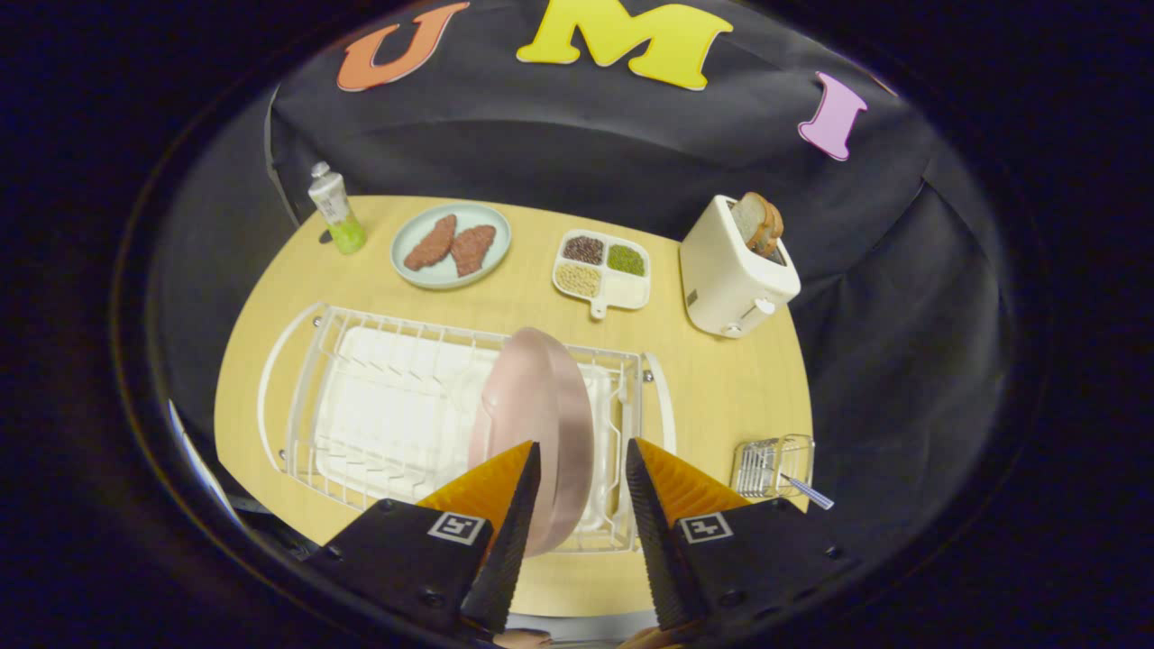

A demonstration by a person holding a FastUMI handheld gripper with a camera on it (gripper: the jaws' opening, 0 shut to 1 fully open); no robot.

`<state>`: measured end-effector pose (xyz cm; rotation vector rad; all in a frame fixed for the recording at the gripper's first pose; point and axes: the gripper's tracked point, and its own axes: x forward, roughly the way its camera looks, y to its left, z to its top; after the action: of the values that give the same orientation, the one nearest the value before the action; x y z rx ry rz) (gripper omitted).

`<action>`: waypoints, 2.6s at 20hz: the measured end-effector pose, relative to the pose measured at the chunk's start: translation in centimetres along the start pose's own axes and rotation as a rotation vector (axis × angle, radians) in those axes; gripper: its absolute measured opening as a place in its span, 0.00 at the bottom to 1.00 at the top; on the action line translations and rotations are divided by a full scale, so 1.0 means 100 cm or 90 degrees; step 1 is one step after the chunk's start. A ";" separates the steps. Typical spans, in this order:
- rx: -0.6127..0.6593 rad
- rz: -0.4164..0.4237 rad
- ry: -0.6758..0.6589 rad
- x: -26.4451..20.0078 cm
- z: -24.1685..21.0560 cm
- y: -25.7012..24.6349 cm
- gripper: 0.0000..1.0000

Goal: Take the plate from the dish rack, then take the spoon from the basket and place it into the plate.

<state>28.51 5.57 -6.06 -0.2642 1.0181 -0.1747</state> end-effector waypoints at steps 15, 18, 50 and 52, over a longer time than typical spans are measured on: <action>0.050 -0.176 -0.012 -0.012 0.006 -0.008 0.06; 0.033 -0.218 -0.039 -0.023 0.007 -0.004 0.06; 0.148 0.242 -0.078 0.044 -0.275 -0.016 0.06; 0.180 0.269 -0.065 0.060 -0.277 -0.015 0.06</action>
<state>7.84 -1.24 -24.29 0.1991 0.9142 0.0783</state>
